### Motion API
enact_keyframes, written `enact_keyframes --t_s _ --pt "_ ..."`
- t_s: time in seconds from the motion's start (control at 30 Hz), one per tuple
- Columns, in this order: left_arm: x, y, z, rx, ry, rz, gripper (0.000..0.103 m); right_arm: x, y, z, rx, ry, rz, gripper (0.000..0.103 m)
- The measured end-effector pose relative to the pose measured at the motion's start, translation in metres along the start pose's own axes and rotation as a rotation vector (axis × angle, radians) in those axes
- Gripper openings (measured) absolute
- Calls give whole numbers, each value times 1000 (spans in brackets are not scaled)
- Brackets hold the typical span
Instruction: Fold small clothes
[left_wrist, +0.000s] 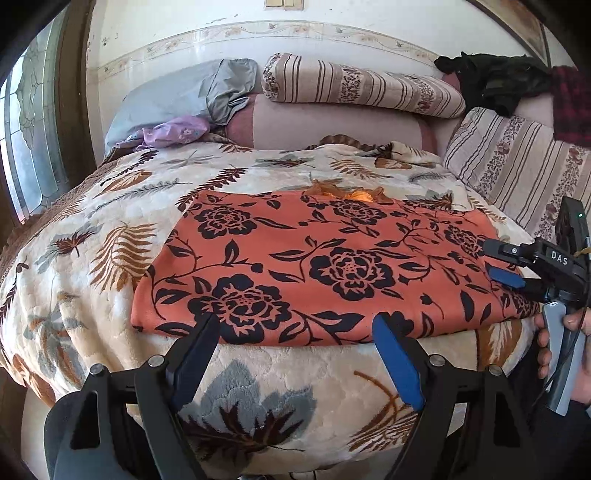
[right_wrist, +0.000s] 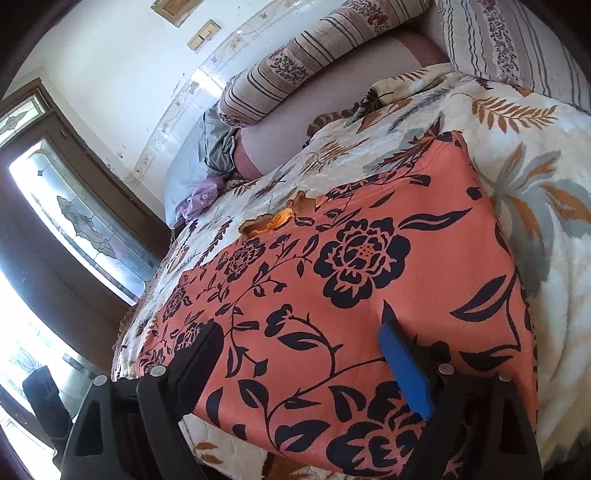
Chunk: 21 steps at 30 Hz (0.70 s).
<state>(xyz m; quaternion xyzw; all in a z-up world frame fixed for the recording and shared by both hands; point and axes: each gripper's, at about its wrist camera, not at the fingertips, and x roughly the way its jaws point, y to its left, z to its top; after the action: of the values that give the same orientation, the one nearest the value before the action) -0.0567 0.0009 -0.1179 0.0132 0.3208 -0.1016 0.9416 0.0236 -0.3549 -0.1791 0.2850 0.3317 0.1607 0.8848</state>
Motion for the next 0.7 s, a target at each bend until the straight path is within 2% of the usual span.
enact_keyframes --t_s 0.13,0.3,0.47,0.6,0.7 --pt "-6 2 4 -24 -20 -57 85 2 -3 6 43 36 3 89" --pt "-7 20 5 -100 -23 -83 85 6 -2 13 101 76 -31 89" --pt "8 40 1 -192 31 -100 85 15 8 20 130 105 -103 93" --pt "19 46 -2 -232 77 -118 85 24 17 22 123 114 -152 102" --pt "23 46 -3 -242 90 -122 85 20 24 24 116 101 -193 102"
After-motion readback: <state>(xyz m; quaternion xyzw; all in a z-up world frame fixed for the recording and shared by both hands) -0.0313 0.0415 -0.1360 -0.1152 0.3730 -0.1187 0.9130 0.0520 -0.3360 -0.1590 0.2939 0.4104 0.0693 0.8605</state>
